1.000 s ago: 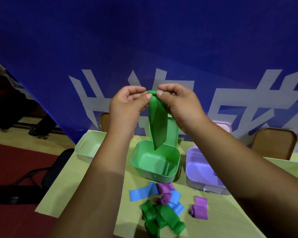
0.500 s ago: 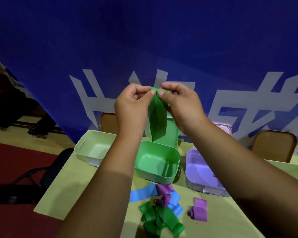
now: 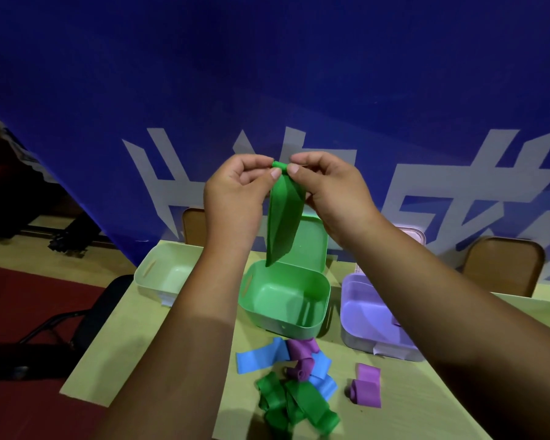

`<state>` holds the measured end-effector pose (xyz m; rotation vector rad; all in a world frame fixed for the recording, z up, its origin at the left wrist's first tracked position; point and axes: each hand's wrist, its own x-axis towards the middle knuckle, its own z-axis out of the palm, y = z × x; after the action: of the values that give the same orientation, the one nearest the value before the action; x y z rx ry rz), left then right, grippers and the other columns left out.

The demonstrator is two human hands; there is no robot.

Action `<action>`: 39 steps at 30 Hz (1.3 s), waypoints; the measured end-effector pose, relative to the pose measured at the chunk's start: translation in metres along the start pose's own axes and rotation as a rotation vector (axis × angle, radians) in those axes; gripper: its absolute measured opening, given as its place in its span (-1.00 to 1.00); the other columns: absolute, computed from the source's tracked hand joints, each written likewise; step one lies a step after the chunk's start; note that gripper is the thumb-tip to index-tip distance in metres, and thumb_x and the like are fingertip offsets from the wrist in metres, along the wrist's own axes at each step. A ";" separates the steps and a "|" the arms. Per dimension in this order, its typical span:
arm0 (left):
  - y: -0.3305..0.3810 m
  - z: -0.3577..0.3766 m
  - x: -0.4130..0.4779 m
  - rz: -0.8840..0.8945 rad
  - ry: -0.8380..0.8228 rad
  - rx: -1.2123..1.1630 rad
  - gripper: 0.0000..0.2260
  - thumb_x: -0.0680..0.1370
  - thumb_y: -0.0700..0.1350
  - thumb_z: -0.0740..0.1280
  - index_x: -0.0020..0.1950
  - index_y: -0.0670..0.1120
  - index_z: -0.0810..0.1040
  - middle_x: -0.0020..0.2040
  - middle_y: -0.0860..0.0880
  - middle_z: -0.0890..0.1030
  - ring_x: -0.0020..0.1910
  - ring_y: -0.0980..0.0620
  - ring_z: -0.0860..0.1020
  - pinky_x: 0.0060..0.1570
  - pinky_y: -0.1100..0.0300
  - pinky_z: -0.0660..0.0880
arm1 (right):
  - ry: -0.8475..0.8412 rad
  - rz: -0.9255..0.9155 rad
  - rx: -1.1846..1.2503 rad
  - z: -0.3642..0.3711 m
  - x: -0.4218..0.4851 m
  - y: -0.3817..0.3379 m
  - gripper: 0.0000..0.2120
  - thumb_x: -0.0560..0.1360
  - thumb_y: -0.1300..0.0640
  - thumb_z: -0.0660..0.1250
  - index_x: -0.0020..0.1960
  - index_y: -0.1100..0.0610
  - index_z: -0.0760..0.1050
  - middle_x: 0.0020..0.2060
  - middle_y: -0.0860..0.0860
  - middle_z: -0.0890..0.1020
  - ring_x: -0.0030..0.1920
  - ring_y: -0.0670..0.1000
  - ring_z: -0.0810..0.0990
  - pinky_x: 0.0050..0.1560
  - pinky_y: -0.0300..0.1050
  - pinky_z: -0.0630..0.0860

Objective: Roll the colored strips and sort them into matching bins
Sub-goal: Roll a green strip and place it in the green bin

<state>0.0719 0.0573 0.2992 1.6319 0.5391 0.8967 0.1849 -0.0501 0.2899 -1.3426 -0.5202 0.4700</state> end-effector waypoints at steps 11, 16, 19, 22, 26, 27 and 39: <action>-0.003 -0.006 0.002 -0.070 -0.110 0.055 -0.73 0.58 -0.20 0.56 0.26 -0.08 0.66 -0.01 -0.03 0.79 0.04 0.03 0.77 0.16 -0.03 0.71 | 0.004 -0.092 -0.185 0.000 -0.003 -0.007 -0.79 0.61 0.23 0.48 0.22 0.04 0.69 0.00 -0.04 0.71 -0.04 -0.12 0.65 -0.05 -0.26 0.59; 0.004 -0.011 0.002 -0.071 -0.169 0.080 -0.80 0.60 -0.23 0.52 0.21 -0.07 0.68 -0.03 -0.03 0.79 0.00 0.05 0.78 0.13 0.03 0.72 | -0.064 -0.162 -0.348 -0.007 -0.006 -0.015 -0.74 0.63 0.24 0.45 0.29 0.04 0.68 0.09 -0.06 0.70 0.00 -0.20 0.65 -0.07 -0.42 0.55; 0.006 -0.012 0.004 -0.089 -0.184 0.074 -0.79 0.58 -0.25 0.54 0.19 -0.07 0.70 -0.06 -0.07 0.79 0.00 0.00 0.78 0.17 -0.03 0.71 | -0.095 -0.200 -0.445 -0.009 -0.007 -0.015 -0.72 0.61 0.25 0.46 0.26 -0.02 0.68 0.06 -0.09 0.69 -0.02 -0.20 0.65 -0.07 -0.38 0.56; 0.006 -0.012 0.003 -0.099 -0.202 0.087 -0.78 0.57 -0.26 0.54 0.19 -0.07 0.70 -0.10 -0.03 0.78 -0.02 0.03 0.78 0.15 0.02 0.71 | -0.102 -0.232 -0.488 -0.008 -0.007 -0.012 -0.70 0.58 0.29 0.46 0.19 -0.05 0.67 0.03 -0.10 0.67 -0.02 -0.19 0.63 -0.06 -0.32 0.56; 0.004 -0.012 0.001 -0.106 -0.222 0.075 -0.78 0.57 -0.20 0.55 0.20 -0.04 0.70 -0.07 -0.01 0.78 0.00 0.02 0.77 0.14 0.01 0.71 | -0.082 -0.224 -0.483 -0.009 -0.009 -0.010 -0.66 0.56 0.31 0.46 0.17 -0.10 0.64 -0.02 -0.11 0.65 -0.06 -0.07 0.66 -0.17 -0.22 0.56; 0.003 -0.010 0.001 -0.107 -0.218 0.074 -0.80 0.58 -0.15 0.56 0.19 -0.03 0.71 -0.06 -0.02 0.78 0.01 0.02 0.77 0.13 0.01 0.71 | -0.081 -0.217 -0.479 -0.009 -0.010 -0.010 -0.65 0.56 0.31 0.46 0.16 -0.12 0.63 -0.02 -0.11 0.65 -0.05 -0.02 0.67 -0.21 -0.21 0.54; -0.004 -0.004 0.005 -0.084 -0.148 -0.017 -0.84 0.58 -0.21 0.55 0.14 -0.09 0.73 -0.05 -0.12 0.76 -0.04 -0.05 0.76 0.04 0.06 0.71 | -0.040 0.054 -0.165 -0.013 -0.008 -0.001 -0.73 0.54 -0.01 0.53 0.18 0.09 0.67 -0.05 0.08 0.77 0.04 0.19 0.76 0.23 0.34 0.66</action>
<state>0.0724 0.0646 0.2967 1.6330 0.4917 0.7102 0.1867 -0.0654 0.2886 -1.5105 -0.5659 0.5079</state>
